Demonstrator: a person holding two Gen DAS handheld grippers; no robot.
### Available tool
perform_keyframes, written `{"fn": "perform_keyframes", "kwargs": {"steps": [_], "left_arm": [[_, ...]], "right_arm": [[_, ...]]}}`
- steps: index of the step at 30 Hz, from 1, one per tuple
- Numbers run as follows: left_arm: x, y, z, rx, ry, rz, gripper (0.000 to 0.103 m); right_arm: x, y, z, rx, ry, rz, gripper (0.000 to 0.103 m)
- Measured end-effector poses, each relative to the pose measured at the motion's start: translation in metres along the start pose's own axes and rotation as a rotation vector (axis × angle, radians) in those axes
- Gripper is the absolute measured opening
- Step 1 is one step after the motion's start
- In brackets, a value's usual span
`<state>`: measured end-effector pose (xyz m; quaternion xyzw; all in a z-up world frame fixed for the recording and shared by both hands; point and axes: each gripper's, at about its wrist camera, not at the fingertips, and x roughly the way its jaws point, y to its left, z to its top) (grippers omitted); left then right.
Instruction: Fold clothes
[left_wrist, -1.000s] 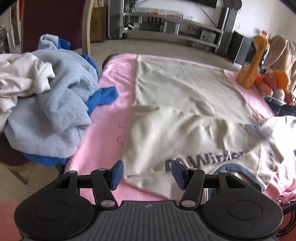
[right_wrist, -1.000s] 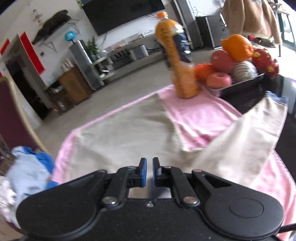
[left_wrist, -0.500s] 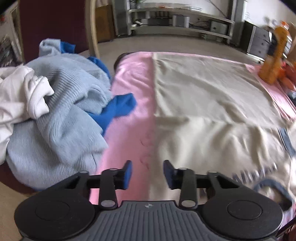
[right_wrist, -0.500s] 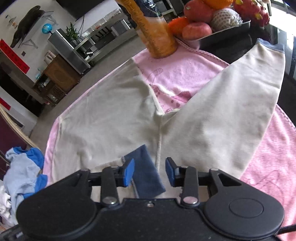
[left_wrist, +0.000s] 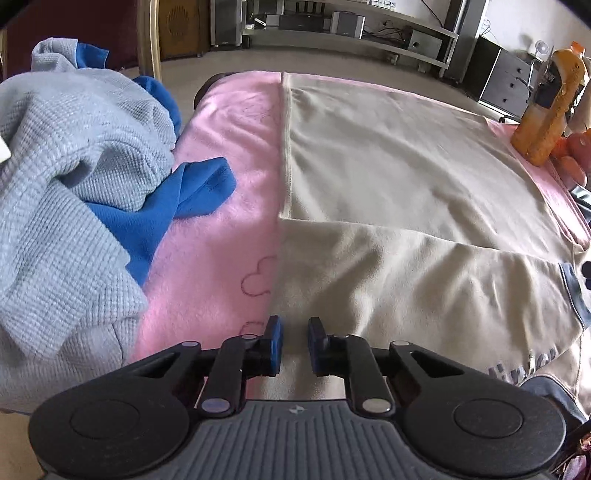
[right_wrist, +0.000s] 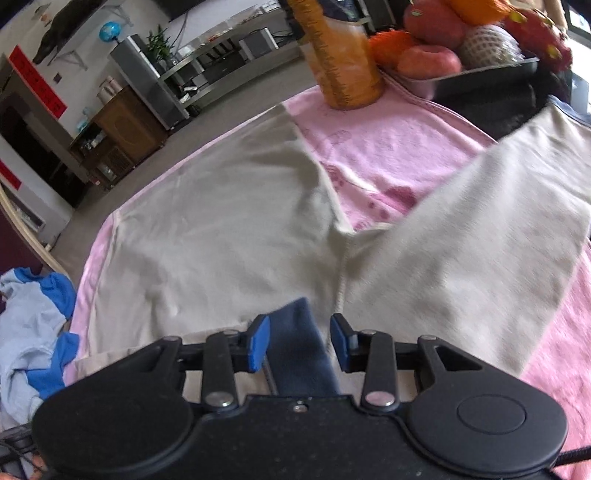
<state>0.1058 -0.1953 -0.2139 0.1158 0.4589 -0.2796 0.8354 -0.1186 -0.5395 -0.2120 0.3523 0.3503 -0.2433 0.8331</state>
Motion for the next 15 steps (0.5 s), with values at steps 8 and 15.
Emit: {"fn": "perform_keyframes", "kwargs": {"steps": [8, 15], "left_arm": [[0.0, 0.002, -0.002, -0.008, 0.0, 0.005, 0.018], [-0.001, 0.001, -0.003, 0.003, -0.002, 0.019, 0.021]], "right_arm": [[0.013, 0.023, -0.004, -0.177, -0.06, -0.104, 0.002], [0.016, 0.031, -0.011, -0.267, -0.067, -0.28, 0.0]]}}
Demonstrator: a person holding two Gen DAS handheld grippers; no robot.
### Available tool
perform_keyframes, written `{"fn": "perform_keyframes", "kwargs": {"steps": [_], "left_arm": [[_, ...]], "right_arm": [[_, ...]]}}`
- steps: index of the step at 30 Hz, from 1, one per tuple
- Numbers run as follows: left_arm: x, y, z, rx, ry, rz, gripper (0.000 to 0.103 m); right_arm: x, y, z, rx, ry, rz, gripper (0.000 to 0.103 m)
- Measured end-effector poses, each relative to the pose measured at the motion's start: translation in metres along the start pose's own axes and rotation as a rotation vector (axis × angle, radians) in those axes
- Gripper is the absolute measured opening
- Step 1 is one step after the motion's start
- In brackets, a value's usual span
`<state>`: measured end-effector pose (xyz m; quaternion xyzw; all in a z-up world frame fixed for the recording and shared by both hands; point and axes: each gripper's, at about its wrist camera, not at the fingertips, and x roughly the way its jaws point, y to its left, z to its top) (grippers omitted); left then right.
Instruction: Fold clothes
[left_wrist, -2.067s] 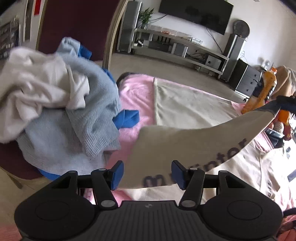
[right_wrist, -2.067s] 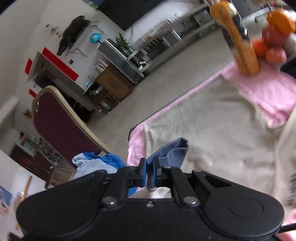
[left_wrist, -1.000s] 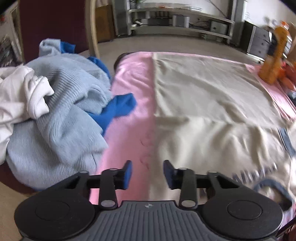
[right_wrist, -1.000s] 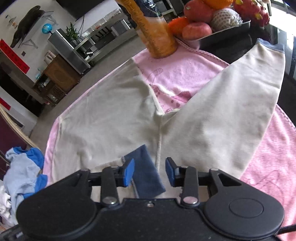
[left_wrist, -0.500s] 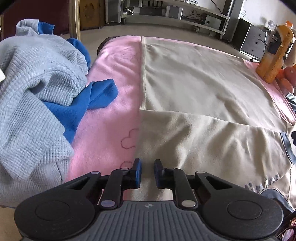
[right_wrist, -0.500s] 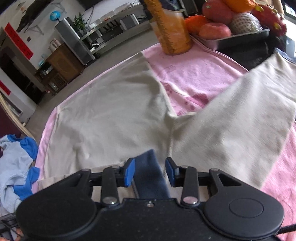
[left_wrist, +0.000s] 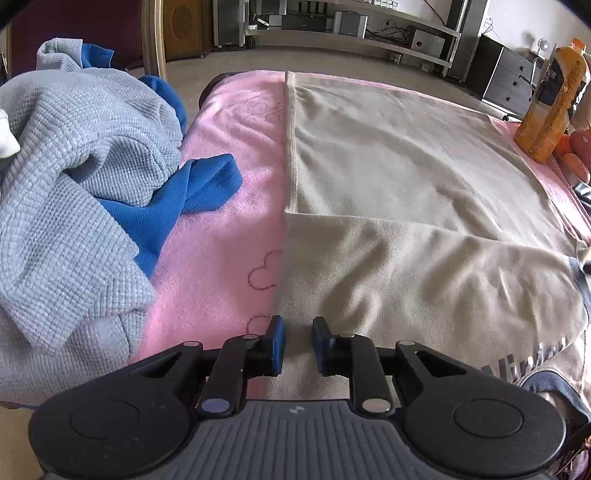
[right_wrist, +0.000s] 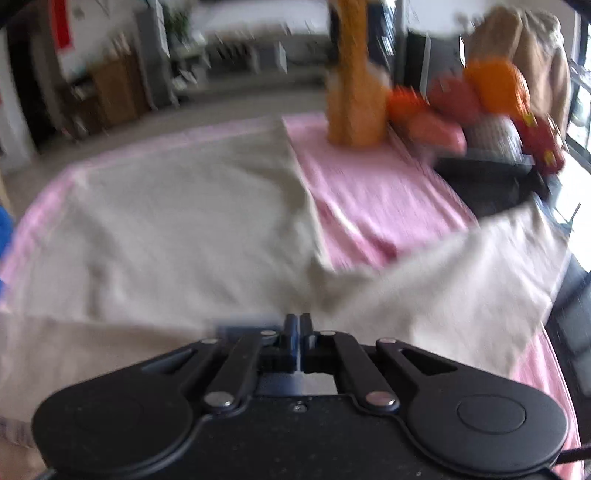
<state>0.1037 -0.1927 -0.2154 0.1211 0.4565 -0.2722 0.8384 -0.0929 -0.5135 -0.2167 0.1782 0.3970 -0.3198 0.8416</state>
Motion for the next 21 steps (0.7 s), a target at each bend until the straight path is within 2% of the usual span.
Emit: {"fn": "perform_keyframes", "kwargs": {"steps": [1, 2, 6, 9, 11, 14, 16, 19, 21], "left_arm": [[0.0, 0.0, 0.0, 0.001, 0.0, 0.001, 0.021], [-0.001, 0.0, 0.0, -0.001, 0.0, 0.002, 0.021], [-0.024, 0.011, -0.003, -0.055, -0.026, -0.018, 0.021], [-0.056, 0.026, -0.004, -0.125, -0.102, -0.041, 0.021], [-0.071, 0.032, -0.004, -0.15, -0.133, -0.022, 0.02], [-0.074, 0.031, -0.006, -0.151, -0.135, -0.029, 0.018], [-0.065, 0.028, -0.009, -0.142, -0.108, -0.046, 0.018], [-0.05, 0.027, -0.015, -0.138, -0.062, -0.08, 0.018], [-0.041, 0.025, -0.018, -0.117, -0.039, -0.065, 0.018]], "right_arm": [[0.007, -0.002, -0.001, 0.006, 0.046, -0.002, 0.0], [0.006, -0.005, 0.0, 0.029, 0.052, 0.005, 0.003], [-0.025, -0.01, 0.011, 0.112, 0.024, 0.057, 0.01], [-0.076, 0.011, 0.033, 0.057, -0.052, 0.146, 0.015], [-0.111, 0.033, 0.053, -0.001, -0.11, 0.221, 0.029], [-0.143, 0.079, 0.077, -0.141, -0.187, 0.305, 0.041], [-0.142, 0.115, 0.084, -0.252, -0.205, 0.364, 0.046], [-0.115, 0.163, 0.086, -0.352, -0.149, 0.442, 0.046], [-0.094, 0.194, 0.084, -0.391, -0.096, 0.482, 0.045]]}}
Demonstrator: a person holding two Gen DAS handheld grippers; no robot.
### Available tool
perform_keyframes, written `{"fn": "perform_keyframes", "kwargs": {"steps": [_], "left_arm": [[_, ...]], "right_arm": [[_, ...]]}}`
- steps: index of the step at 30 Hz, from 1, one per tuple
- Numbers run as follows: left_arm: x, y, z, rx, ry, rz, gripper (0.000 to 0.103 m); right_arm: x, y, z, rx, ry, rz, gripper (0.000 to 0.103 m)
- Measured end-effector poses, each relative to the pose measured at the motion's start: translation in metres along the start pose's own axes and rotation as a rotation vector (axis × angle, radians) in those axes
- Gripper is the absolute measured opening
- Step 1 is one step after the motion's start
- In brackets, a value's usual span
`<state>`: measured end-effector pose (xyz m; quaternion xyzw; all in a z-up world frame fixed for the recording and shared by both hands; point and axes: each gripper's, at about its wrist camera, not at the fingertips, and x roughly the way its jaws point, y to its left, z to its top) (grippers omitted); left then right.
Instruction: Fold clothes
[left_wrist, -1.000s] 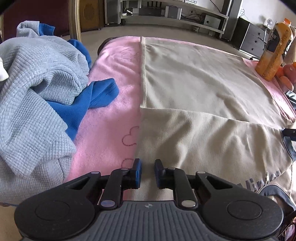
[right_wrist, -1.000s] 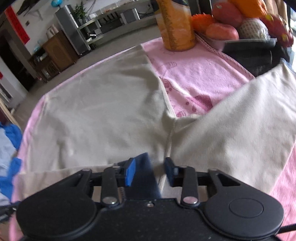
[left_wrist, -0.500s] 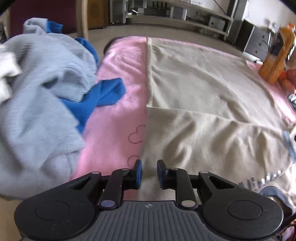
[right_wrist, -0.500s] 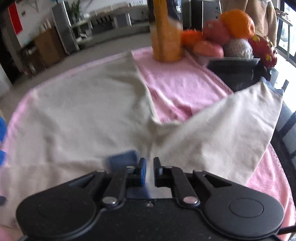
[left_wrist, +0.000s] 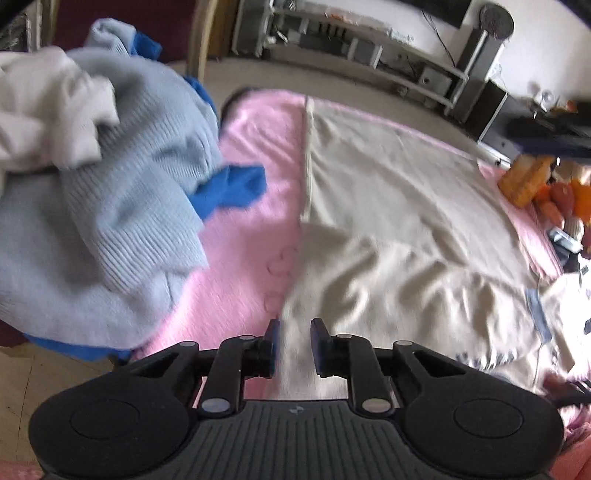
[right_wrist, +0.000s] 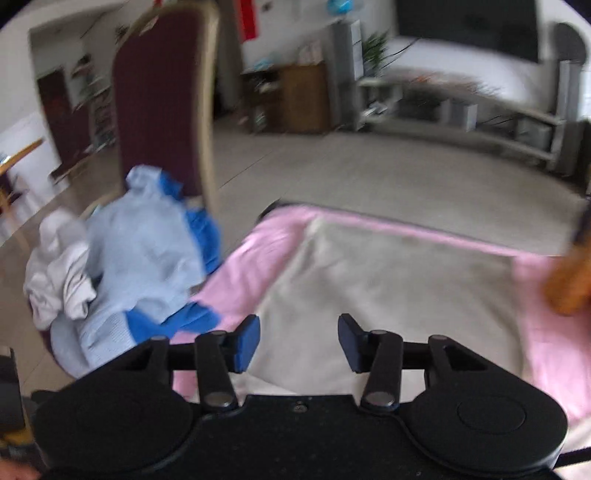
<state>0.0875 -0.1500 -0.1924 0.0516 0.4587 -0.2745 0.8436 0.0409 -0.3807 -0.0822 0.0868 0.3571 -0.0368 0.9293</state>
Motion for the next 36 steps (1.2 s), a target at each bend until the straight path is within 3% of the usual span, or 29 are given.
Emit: {"fn": "perform_keyframes", "kwargs": {"steps": [4, 12, 17, 19, 22, 28, 32, 36], "left_arm": [[0.019, 0.007, -0.006, 0.005, 0.093, 0.05, 0.018], [0.02, 0.013, -0.011, 0.002, 0.101, 0.056, 0.024], [0.02, 0.013, -0.012, -0.005, 0.1, 0.057, 0.024], [0.02, 0.012, -0.012, -0.002, 0.099, 0.061, 0.024], [0.02, 0.011, -0.012, 0.0, 0.098, 0.063, 0.024], [0.022, 0.008, -0.013, 0.008, 0.095, 0.07, 0.024], [0.021, 0.011, -0.014, -0.002, 0.093, 0.068, 0.024], [0.02, 0.012, -0.01, -0.018, 0.085, 0.071, 0.025]], "right_arm": [[0.064, 0.024, 0.0, -0.012, 0.093, 0.093, 0.045], [0.142, 0.044, -0.019, 0.068, 0.302, 0.251, 0.039], [0.165, 0.056, -0.025, 0.043, 0.361, 0.239, 0.039], [0.171, 0.058, -0.026, 0.039, 0.38, 0.23, 0.029], [0.171, 0.061, -0.028, 0.013, 0.367, 0.198, 0.003], [0.171, 0.066, -0.026, -0.07, 0.273, 0.087, 0.001], [0.157, 0.06, -0.02, -0.089, 0.217, -0.005, 0.008], [0.084, 0.04, -0.008, -0.082, 0.119, -0.047, 0.021]]}}
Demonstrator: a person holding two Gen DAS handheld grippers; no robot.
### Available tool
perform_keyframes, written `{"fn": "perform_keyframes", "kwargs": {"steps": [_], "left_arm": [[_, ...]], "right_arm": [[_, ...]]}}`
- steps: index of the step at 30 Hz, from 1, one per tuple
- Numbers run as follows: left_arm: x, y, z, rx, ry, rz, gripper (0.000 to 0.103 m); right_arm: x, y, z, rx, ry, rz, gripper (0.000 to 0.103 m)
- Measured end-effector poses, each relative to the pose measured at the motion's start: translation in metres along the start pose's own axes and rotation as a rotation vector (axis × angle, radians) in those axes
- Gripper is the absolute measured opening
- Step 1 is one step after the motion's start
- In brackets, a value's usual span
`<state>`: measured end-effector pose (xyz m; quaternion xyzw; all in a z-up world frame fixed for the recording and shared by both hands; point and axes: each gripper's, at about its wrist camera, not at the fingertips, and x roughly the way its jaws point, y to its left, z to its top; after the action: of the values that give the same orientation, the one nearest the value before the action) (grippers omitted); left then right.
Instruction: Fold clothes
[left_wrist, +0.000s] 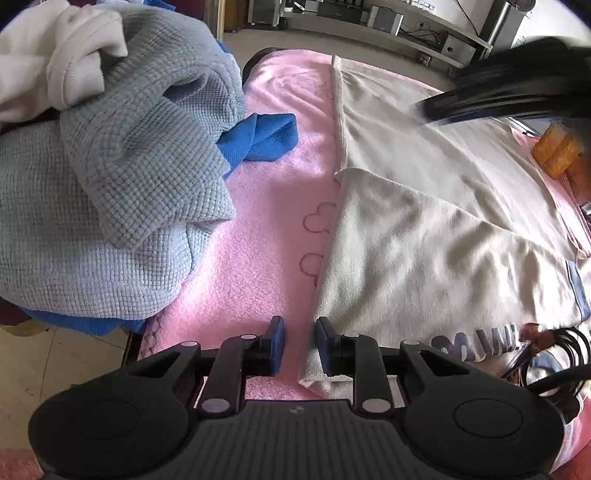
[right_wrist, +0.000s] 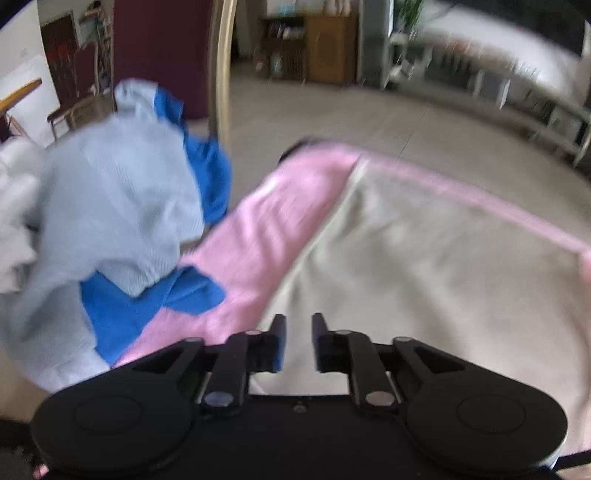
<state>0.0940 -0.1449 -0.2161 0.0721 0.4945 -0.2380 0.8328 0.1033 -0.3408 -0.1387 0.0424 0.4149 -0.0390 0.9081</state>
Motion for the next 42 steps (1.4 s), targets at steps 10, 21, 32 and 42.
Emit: {"fn": "perform_keyframes", "kwargs": {"steps": [10, 21, 32, 42], "left_arm": [[-0.068, -0.016, 0.002, 0.064, -0.195, 0.004, 0.024], [-0.047, -0.075, -0.009, 0.204, -0.143, -0.028, 0.025], [0.008, -0.075, -0.002, 0.211, -0.112, 0.051, 0.021], [0.005, -0.077, -0.009, 0.269, -0.104, 0.078, 0.022]], "right_arm": [[-0.199, -0.062, -0.05, 0.251, -0.194, 0.0, 0.059], [-0.174, -0.119, -0.159, 0.532, -0.11, -0.123, 0.034], [-0.095, -0.145, -0.189, 0.508, 0.002, -0.165, 0.029], [-0.078, -0.14, -0.193, 0.415, 0.075, -0.189, 0.03]]}}
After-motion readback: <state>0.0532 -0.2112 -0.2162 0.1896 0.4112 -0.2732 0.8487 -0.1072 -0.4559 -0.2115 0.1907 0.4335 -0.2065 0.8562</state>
